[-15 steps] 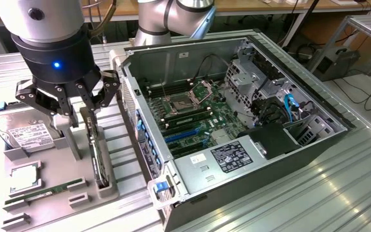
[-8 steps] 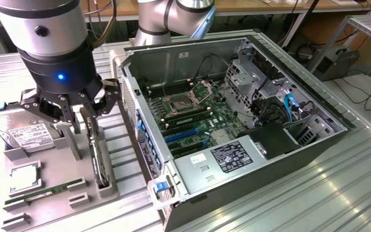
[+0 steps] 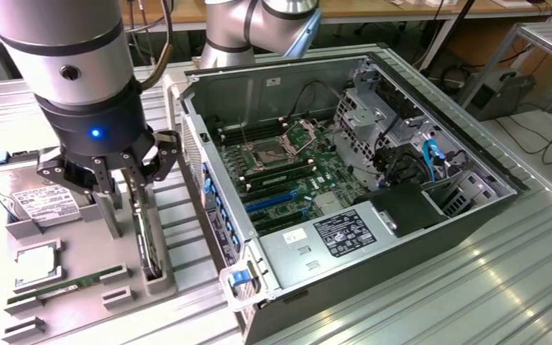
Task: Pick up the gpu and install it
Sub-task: 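Pick up the gpu and move the gpu toward the slot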
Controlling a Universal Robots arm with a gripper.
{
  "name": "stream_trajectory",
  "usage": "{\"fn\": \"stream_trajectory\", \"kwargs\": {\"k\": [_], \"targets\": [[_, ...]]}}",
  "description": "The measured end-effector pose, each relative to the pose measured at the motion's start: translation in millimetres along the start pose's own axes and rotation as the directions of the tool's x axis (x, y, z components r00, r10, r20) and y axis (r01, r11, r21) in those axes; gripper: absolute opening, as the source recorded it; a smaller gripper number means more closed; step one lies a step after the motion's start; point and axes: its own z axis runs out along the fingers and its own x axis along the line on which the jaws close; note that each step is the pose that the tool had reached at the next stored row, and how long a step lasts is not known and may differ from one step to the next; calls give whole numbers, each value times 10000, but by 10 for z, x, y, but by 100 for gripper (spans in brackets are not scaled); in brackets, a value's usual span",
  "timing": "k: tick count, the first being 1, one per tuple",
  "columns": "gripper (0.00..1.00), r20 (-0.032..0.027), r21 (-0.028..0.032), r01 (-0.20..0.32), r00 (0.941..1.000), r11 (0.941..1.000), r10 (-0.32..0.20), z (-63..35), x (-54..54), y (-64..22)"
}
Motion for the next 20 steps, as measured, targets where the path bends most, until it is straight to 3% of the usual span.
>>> {"fn": "stream_trajectory", "kwargs": {"k": [20], "targets": [[36,37,2,-180,9998,9998,180,465,44,-26]]}}
